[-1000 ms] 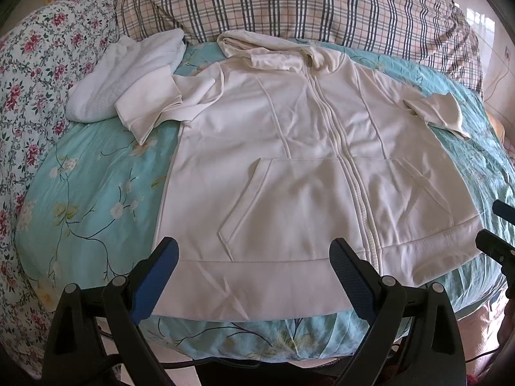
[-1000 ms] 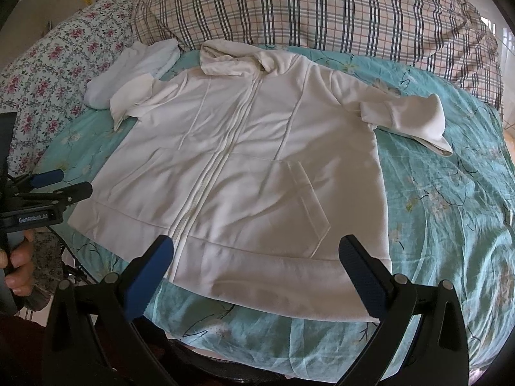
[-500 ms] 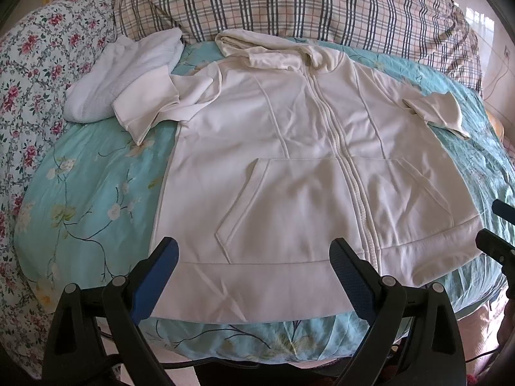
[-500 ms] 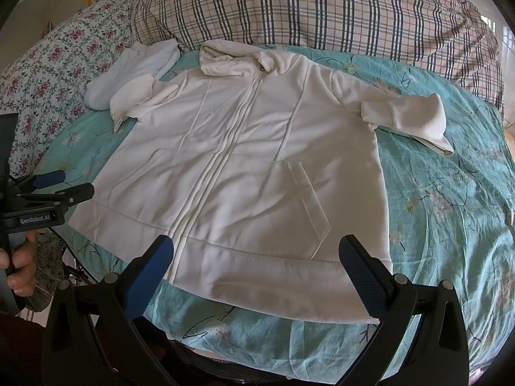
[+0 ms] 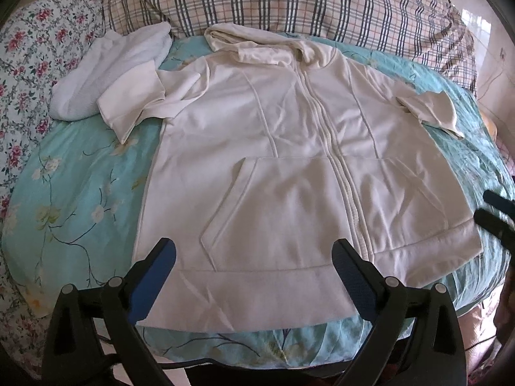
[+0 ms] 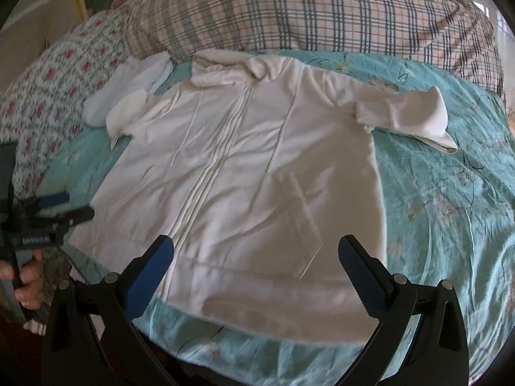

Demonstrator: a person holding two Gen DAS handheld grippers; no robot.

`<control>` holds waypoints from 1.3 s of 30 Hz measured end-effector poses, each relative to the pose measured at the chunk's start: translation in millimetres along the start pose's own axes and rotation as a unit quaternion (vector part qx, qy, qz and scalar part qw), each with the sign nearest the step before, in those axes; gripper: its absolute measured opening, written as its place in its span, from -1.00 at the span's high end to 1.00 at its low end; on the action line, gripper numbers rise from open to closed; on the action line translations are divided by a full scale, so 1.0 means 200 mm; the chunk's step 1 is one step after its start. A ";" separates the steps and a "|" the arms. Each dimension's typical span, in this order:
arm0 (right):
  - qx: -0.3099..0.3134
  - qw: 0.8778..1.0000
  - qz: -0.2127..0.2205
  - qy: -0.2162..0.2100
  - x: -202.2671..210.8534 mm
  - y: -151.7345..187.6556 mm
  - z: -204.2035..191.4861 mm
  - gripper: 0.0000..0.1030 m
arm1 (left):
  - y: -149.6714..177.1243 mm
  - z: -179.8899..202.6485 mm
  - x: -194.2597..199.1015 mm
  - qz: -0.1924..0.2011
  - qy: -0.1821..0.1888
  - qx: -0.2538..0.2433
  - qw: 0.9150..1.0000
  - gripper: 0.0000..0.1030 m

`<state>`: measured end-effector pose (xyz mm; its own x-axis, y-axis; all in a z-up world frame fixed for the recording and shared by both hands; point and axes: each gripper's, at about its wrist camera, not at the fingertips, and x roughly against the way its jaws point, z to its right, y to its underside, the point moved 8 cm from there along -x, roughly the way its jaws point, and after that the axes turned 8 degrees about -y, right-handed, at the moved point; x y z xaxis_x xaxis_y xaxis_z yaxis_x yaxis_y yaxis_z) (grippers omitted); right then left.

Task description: Fold large clothes

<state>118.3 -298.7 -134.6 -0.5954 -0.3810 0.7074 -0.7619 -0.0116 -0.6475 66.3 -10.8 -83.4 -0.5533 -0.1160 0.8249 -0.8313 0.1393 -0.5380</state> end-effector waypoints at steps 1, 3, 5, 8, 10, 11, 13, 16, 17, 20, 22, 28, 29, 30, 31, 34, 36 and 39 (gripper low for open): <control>-0.008 1.000 -0.003 0.000 -0.01 -0.03 0.04 -0.93 | -0.01 0.00 -0.02 -0.004 0.002 0.002 1.000 -0.90; -0.014 1.000 -0.001 0.005 -0.04 -0.09 0.11 -0.79 | -0.03 -0.02 -0.04 -0.008 -0.012 -0.004 1.000 -0.90; -0.008 1.000 0.011 0.017 -0.07 -0.20 0.20 -0.74 | -0.07 -0.03 -0.07 -0.008 -0.020 -0.007 1.000 -0.90; 0.001 0.999 0.024 0.026 -0.15 -0.39 0.34 -0.65 | -0.13 -0.05 -0.11 -0.006 -0.030 -0.007 1.000 -0.90; -0.002 0.999 0.021 0.035 -0.23 -0.50 0.44 -0.55 | -0.17 -0.05 -0.15 -0.006 -0.025 0.001 1.000 -0.90; -0.001 0.999 0.018 0.040 -0.27 -0.54 0.49 -0.55 | -0.20 -0.05 -0.16 -0.007 -0.026 0.003 1.000 -0.90; 0.002 0.999 0.006 0.052 -0.39 -0.61 0.58 -0.54 | -0.24 -0.05 -0.20 -0.008 -0.029 0.004 1.000 -0.90; 0.004 0.997 -0.016 0.072 -0.55 -0.69 0.73 -0.31 | -0.29 -0.04 -0.26 -0.013 -0.027 0.005 1.000 -0.90; 0.002 0.996 -0.026 0.081 -0.60 -0.70 0.78 -0.23 | -0.31 -0.03 -0.27 -0.013 -0.017 0.010 1.000 -0.90; -0.005 0.994 -0.041 0.103 -0.67 -0.73 0.93 0.44 | -0.35 0.00 -0.33 -0.015 -0.013 0.007 1.000 -0.90; -0.027 0.996 -0.031 0.084 -0.63 -0.75 0.97 0.72 | -0.37 0.01 -0.36 -0.018 -0.008 0.007 1.000 -0.90; -0.058 0.998 0.028 0.010 -0.45 -0.85 0.83 0.87 | -0.40 0.09 -0.45 -0.022 0.007 0.002 1.000 -0.90; -0.065 0.997 0.032 -0.014 -0.46 -0.88 0.77 0.87 | -0.41 0.09 -0.46 -0.022 0.010 0.003 1.000 -0.90; -0.077 0.995 0.037 -0.055 -0.48 -0.91 0.69 0.87 | -0.41 0.09 -0.47 -0.021 0.014 0.005 1.000 -0.90; -0.085 0.992 0.036 -0.081 -0.51 -0.93 0.63 0.87 | -0.42 0.09 -0.47 -0.019 0.020 0.010 1.000 -0.90; -0.099 0.979 0.031 -0.177 -0.66 -1.03 0.34 0.87 | -0.43 0.05 -0.46 -0.012 0.046 0.029 0.998 -0.90; -0.094 0.969 0.025 -0.228 -0.77 -1.09 0.12 0.87 | -0.44 0.02 -0.46 -0.011 0.058 0.043 0.997 -0.90; -0.091 0.952 0.004 -0.291 -0.97 -1.13 -0.21 0.87 | -0.44 -0.05 -0.49 -0.011 0.073 0.066 0.995 -0.90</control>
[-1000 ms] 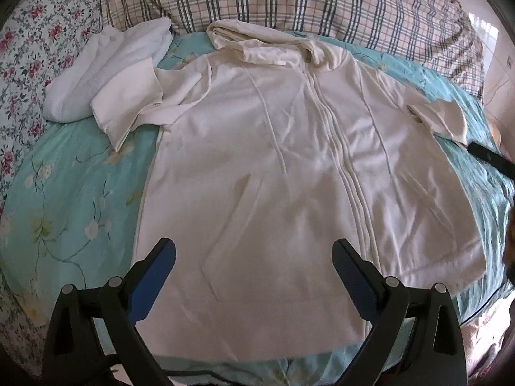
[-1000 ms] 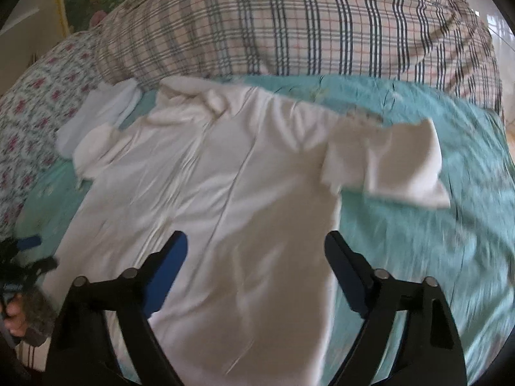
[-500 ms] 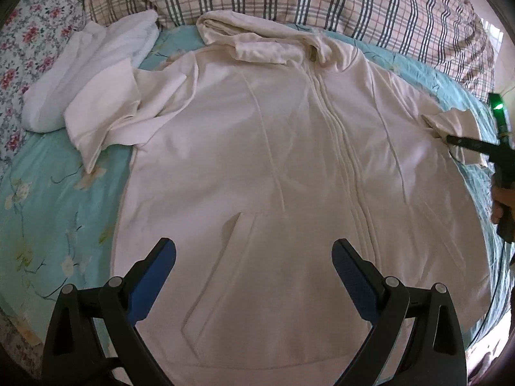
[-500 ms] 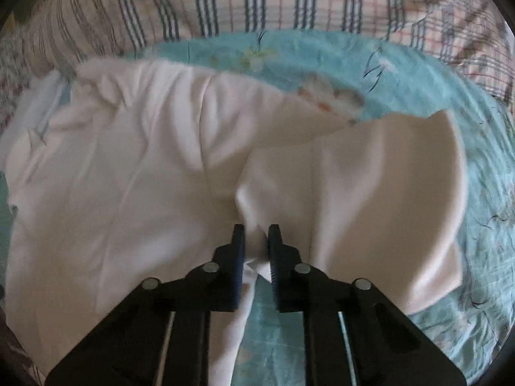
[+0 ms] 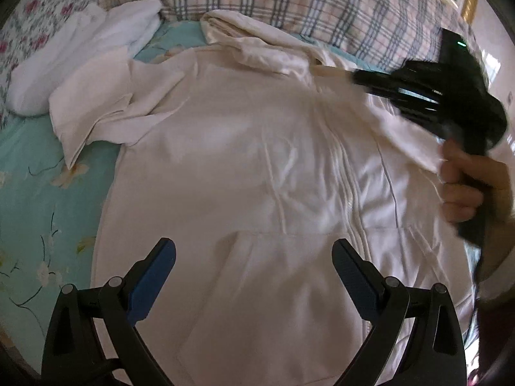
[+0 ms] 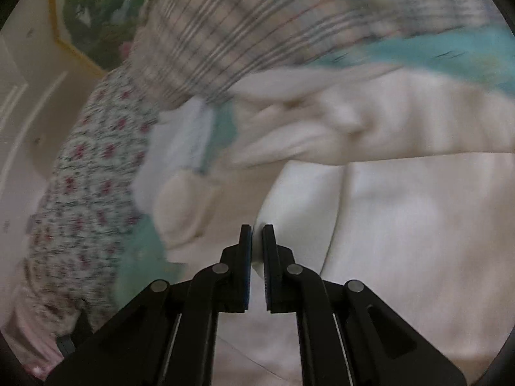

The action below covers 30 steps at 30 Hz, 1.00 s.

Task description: Fold large clothes

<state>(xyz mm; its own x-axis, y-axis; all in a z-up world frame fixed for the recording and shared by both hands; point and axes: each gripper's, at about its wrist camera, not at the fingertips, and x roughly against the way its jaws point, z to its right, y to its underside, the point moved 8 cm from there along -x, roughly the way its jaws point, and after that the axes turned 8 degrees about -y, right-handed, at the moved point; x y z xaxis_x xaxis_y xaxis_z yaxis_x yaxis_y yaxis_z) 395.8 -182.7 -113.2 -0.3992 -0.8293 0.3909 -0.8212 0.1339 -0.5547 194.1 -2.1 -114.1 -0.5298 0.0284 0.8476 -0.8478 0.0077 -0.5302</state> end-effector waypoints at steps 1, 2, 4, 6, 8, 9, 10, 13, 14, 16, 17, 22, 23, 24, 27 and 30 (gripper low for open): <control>0.000 1.000 -0.007 -0.011 -0.07 0.00 -0.02 0.87 | -0.01 -0.03 -0.01 0.000 0.004 0.007 1.000 -0.90; 0.000 0.999 -0.020 -0.032 -0.18 0.02 -0.07 0.87 | -0.02 -0.05 -0.03 -0.001 0.012 0.014 1.000 -0.90; -0.004 0.997 -0.041 -0.060 -0.32 0.06 -0.13 0.87 | -0.04 -0.07 -0.07 -0.002 0.030 0.026 0.999 -0.90; -0.002 0.996 -0.061 -0.071 -0.45 0.10 -0.18 0.79 | -0.08 -0.09 -0.12 -0.002 0.050 0.037 0.998 -0.90; -0.008 0.995 -0.077 -0.059 -0.47 0.13 -0.14 0.78 | -0.13 -0.09 -0.20 -0.006 0.062 0.044 0.997 -0.90; -0.012 0.995 -0.080 -0.051 -0.47 0.14 -0.12 0.74 | -0.15 -0.09 -0.24 -0.008 0.065 0.048 0.997 -0.90; -0.015 0.996 -0.078 -0.049 -0.44 0.14 -0.11 0.69 | -0.19 -0.09 -0.29 -0.009 0.072 0.054 0.996 -0.90; -0.017 0.998 -0.048 -0.026 -0.28 0.12 -0.03 0.59 | -0.29 -0.07 -0.42 -0.017 0.088 0.071 0.993 -0.90; -0.019 0.999 -0.038 -0.018 -0.21 0.12 -0.01 0.59 | -0.33 -0.07 -0.47 -0.022 0.088 0.076 0.993 -0.90; -0.026 1.000 -0.015 0.002 -0.06 0.10 0.05 0.59 | -0.40 -0.08 -0.54 -0.020 0.084 0.085 0.993 -0.87; -0.030 0.999 0.003 0.018 0.04 0.10 0.10 0.59 | -0.43 -0.08 -0.57 -0.013 0.081 0.089 0.993 -0.86; -0.050 0.985 0.094 0.136 0.56 0.08 0.35 0.49 | -0.56 -0.06 -0.65 0.017 0.061 0.075 0.995 0.61; -0.061 0.979 0.113 0.157 0.67 0.07 0.41 0.44 | -0.57 -0.05 -0.65 0.018 0.060 0.068 0.996 0.86; -0.068 0.975 0.124 0.168 0.75 0.07 0.45 0.32 | -0.59 -0.04 -0.65 0.020 0.060 0.064 0.996 0.94; -0.090 0.962 0.140 0.214 0.94 0.08 0.60 0.16 | -0.60 -0.11 -0.58 0.049 0.030 0.065 0.996 0.95; -0.103 0.956 0.138 0.239 1.00 0.08 0.69 0.15 | -0.55 -0.22 -0.57 0.046 0.026 0.088 0.995 0.95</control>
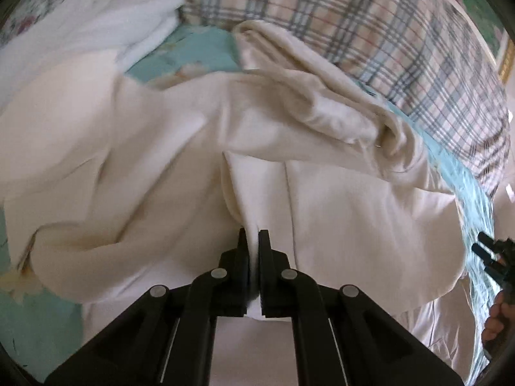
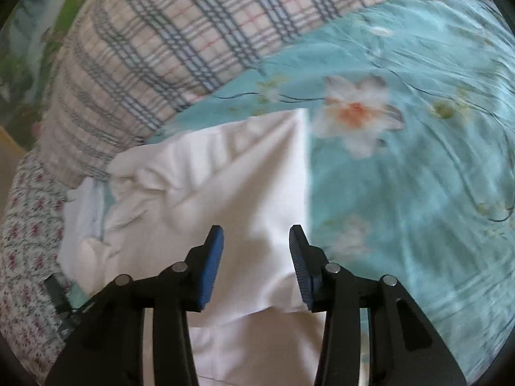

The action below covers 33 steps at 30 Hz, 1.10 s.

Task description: Fold large clothes

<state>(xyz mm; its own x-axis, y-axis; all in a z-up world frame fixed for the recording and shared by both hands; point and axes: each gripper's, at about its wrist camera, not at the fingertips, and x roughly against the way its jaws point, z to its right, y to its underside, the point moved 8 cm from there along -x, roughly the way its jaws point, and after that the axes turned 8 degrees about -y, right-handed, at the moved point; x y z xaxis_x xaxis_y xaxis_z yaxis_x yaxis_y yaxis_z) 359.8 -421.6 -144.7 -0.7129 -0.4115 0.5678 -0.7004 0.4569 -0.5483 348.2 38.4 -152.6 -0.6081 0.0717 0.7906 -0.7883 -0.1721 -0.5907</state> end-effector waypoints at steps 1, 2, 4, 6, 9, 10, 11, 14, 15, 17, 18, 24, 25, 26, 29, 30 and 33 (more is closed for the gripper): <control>-0.002 1.000 -0.009 0.005 -0.03 0.00 0.02 0.15 | 0.00 -0.04 0.00 0.001 -0.005 0.007 1.000 0.95; -0.003 1.000 -0.016 0.008 -0.06 0.00 0.03 0.15 | 0.01 -0.07 0.01 0.003 -0.007 0.011 1.000 0.95; 0.000 0.999 -0.034 0.009 -0.13 0.00 0.04 0.13 | 0.01 -0.10 0.01 -0.002 -0.004 0.022 1.000 0.95; 0.010 0.998 -0.061 0.017 -0.22 0.04 0.05 0.09 | 0.02 -0.10 0.02 -0.003 -0.003 0.022 1.000 0.95; 0.040 0.994 -0.087 0.047 -0.32 0.06 0.06 0.80 | 0.02 -0.09 0.02 -0.004 -0.018 0.011 1.000 0.95; 0.042 0.994 -0.089 0.050 -0.31 0.07 0.08 0.84 | 0.02 -0.08 0.01 -0.008 -0.014 0.014 1.000 0.94; 0.037 0.995 -0.082 0.045 -0.29 0.04 0.09 0.84 | 0.02 -0.08 0.02 -0.009 -0.008 0.015 1.000 0.94; 0.031 0.996 -0.062 0.053 -0.22 -0.01 0.13 0.85 | 0.03 -0.01 0.02 -0.009 -0.005 0.002 1.000 0.94; 0.027 0.996 -0.068 0.049 -0.23 -0.01 0.14 0.83 | 0.03 0.00 0.00 -0.010 -0.016 -0.002 1.000 0.94; 0.032 0.994 -0.084 0.065 -0.25 0.01 0.15 0.72 | 0.05 -0.01 -0.01 -0.012 -0.020 -0.002 1.000 0.94; 0.038 0.993 -0.081 0.074 -0.24 0.01 0.14 0.71 | 0.05 -0.02 -0.01 -0.011 -0.019 -0.001 1.000 0.94; 0.089 0.994 -0.058 0.024 -0.19 0.08 -0.11 0.63 | 0.06 -0.08 0.01 -0.013 -0.017 0.009 1.000 0.85; 0.087 0.992 -0.083 0.025 -0.24 0.13 -0.10 0.50 | 0.06 -0.09 0.03 -0.014 -0.014 0.014 1.000 0.85; 0.084 0.989 -0.113 0.044 -0.30 0.18 -0.06 0.50 | 0.06 -0.11 0.05 -0.012 -0.012 0.020 1.000 0.85; 0.072 0.991 -0.106 0.044 -0.31 0.18 -0.06 0.49 | 0.05 -0.23 0.21 0.016 -0.026 0.032 0.999 0.68; 0.065 0.992 -0.100 0.034 -0.28 0.18 -0.08 0.49 | 0.04 -0.27 0.26 0.028 -0.035 0.032 0.998 0.29; 0.069 0.995 -0.077 -0.009 -0.19 0.18 -0.21 0.45 | -0.01 -0.45 0.39 0.070 -0.105 0.022 0.992 -0.52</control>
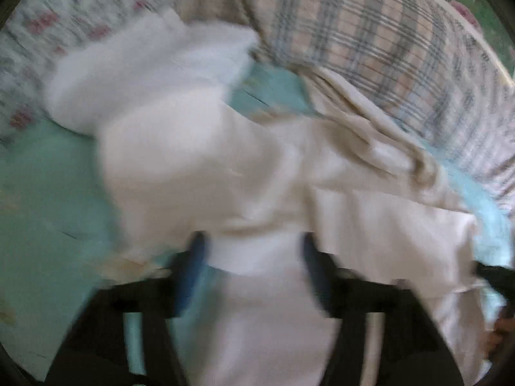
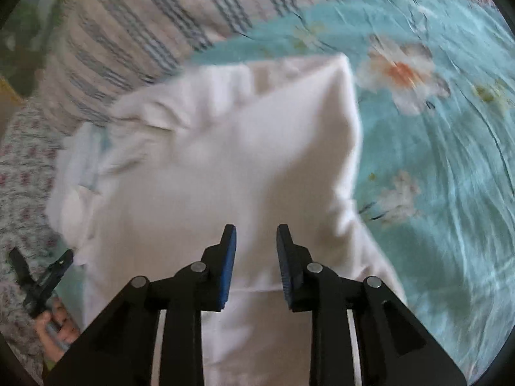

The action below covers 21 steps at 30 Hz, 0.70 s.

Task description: Fold large clothes

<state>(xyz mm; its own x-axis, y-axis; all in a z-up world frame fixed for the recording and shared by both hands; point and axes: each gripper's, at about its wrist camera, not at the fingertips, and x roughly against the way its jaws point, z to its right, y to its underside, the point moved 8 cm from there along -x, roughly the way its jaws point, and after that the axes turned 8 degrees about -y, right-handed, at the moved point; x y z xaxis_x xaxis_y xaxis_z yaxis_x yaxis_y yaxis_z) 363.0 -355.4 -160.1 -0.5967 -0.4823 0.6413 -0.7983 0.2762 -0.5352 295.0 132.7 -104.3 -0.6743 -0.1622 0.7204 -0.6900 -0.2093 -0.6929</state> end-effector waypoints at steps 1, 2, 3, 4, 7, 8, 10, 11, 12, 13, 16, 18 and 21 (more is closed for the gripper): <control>0.006 1.000 0.002 -0.007 0.02 0.01 -0.05 0.41 | -0.02 -0.05 -0.01 0.005 -0.027 -0.012 1.000 -0.60; 0.009 1.000 0.001 -0.017 0.03 0.03 -0.09 0.40 | -0.03 -0.08 -0.04 -0.001 -0.038 -0.024 0.999 -0.60; 0.010 0.999 -0.004 -0.031 0.03 0.06 -0.13 0.40 | -0.05 -0.09 -0.06 -0.009 -0.035 -0.033 0.999 -0.60; 0.010 0.999 -0.008 -0.039 0.04 0.08 -0.15 0.40 | -0.05 -0.09 -0.10 -0.021 -0.027 -0.042 0.999 -0.60; 0.011 0.998 -0.024 -0.057 0.01 0.16 -0.24 0.40 | -0.05 -0.07 -0.20 -0.038 -0.032 -0.071 0.996 -0.60; 0.013 0.998 -0.030 -0.062 -0.01 0.18 -0.27 0.40 | -0.05 -0.07 -0.24 -0.042 -0.039 -0.079 0.995 -0.60; 0.016 0.997 -0.038 -0.065 -0.04 0.23 -0.30 0.40 | -0.05 -0.06 -0.30 -0.048 -0.038 -0.088 0.994 -0.53; 0.019 0.997 -0.041 -0.063 -0.05 0.24 -0.31 0.40 | -0.05 -0.06 -0.31 -0.048 -0.031 -0.089 0.994 -0.42; 0.021 0.997 -0.043 -0.062 -0.04 0.25 -0.30 0.40 | -0.06 -0.06 -0.33 -0.051 -0.025 -0.088 0.995 0.01; 0.024 0.997 -0.046 -0.060 -0.04 0.26 -0.31 0.40 | -0.07 -0.06 -0.35 -0.058 -0.016 -0.082 0.995 0.44; 0.020 0.997 -0.047 -0.061 -0.04 0.27 -0.31 0.40 | -0.10 -0.07 -0.32 -0.061 0.023 -0.043 0.997 0.77; 0.020 0.997 -0.048 -0.063 -0.03 0.28 -0.31 0.40 | -0.12 -0.07 -0.28 -0.054 0.034 -0.033 0.997 0.80; 0.025 0.996 -0.051 -0.066 -0.03 0.29 -0.31 0.40 | -0.15 -0.04 -0.20 -0.043 0.068 -0.020 0.997 0.81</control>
<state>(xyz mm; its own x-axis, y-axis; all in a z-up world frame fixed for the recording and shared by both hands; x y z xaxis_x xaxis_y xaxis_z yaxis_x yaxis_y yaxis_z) 315.5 -284.5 -161.1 -0.4949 -0.6114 0.6175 -0.8471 0.1809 -0.4997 340.1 152.6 -113.0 -0.6394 -0.0121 0.7688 -0.7553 -0.1773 -0.6309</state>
